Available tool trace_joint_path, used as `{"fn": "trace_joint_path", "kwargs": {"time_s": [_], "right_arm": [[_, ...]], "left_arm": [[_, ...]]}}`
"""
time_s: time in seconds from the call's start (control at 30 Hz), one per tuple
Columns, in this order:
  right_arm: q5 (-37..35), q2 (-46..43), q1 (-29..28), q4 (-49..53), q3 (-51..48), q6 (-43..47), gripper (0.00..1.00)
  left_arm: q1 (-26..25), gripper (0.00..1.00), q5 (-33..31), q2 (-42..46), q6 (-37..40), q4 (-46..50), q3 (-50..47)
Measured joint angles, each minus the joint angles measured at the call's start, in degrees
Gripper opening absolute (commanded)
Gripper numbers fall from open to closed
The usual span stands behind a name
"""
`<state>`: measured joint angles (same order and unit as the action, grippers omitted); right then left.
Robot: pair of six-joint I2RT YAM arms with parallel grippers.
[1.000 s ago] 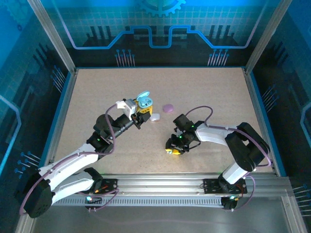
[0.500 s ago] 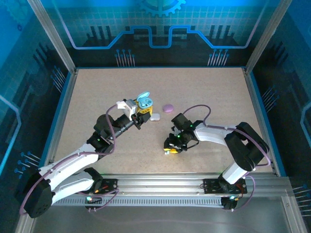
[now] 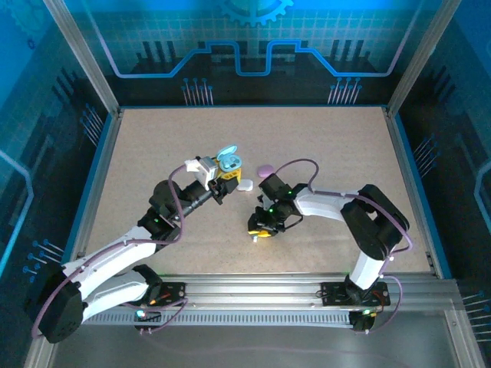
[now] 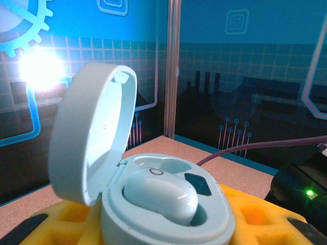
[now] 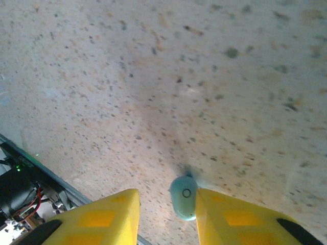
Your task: Insert wireless bluetooth earbuds into charging case
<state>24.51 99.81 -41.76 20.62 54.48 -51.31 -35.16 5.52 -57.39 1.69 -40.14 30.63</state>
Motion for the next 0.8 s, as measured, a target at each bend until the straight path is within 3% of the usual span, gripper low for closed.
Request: {"fn": "trace_joint_path", "kwargs": {"time_s": [0.8], "right_arm": [[-1.9,4.1,-1.9,8.7,4.9,2.8,0.38]], "left_arm": [[0.0,0.31,-0.4,0.0,0.0,0.0,0.0]]}}
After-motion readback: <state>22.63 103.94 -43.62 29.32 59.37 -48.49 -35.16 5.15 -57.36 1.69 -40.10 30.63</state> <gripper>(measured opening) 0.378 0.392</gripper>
